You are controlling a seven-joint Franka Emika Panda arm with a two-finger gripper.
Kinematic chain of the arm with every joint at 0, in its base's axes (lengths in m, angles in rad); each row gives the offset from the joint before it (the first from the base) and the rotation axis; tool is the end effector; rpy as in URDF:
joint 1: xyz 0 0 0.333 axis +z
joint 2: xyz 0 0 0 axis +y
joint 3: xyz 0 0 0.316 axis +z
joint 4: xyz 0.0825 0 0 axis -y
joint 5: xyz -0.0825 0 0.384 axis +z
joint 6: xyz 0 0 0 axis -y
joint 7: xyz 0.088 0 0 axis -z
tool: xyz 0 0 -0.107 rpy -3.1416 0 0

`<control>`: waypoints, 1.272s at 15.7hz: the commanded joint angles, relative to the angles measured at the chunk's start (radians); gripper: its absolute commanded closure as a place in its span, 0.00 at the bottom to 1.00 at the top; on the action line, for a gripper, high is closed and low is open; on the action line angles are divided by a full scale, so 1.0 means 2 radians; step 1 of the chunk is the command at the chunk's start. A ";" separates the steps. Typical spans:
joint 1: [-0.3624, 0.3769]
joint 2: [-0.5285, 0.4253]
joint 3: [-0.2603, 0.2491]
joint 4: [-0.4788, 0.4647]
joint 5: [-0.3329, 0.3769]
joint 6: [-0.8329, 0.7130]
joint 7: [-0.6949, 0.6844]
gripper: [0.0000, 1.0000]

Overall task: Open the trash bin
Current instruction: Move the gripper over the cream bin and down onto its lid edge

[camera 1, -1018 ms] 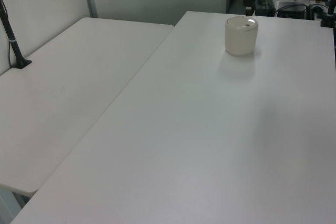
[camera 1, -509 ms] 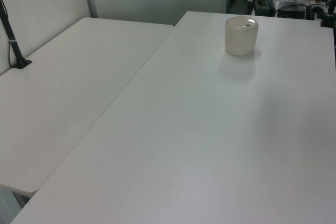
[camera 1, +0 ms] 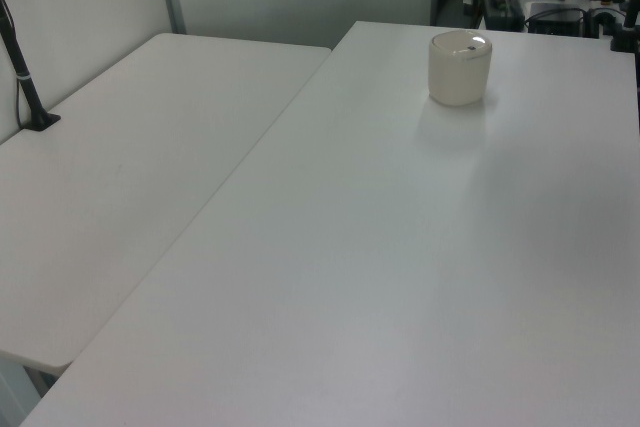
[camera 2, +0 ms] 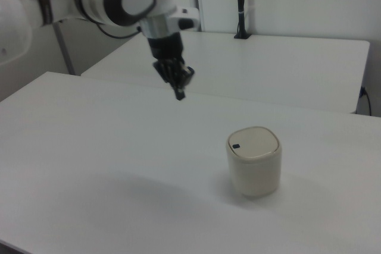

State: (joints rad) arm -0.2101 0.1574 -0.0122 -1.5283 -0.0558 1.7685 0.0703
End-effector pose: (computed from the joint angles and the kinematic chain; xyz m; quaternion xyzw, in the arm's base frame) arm 0.6023 -0.1406 0.5709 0.9887 -0.1412 0.0391 0.0316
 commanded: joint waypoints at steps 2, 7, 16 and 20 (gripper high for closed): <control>-0.049 0.022 0.002 -0.003 0.000 0.057 0.038 1.00; -0.073 0.053 -0.013 -0.008 0.001 0.104 0.086 1.00; -0.073 0.105 -0.039 -0.011 0.009 0.137 0.100 1.00; -0.072 0.116 -0.038 -0.010 0.015 0.144 0.100 1.00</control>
State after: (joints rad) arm -0.3641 0.3831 -0.0809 -1.5346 -0.0519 2.0255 0.2573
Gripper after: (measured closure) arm 0.991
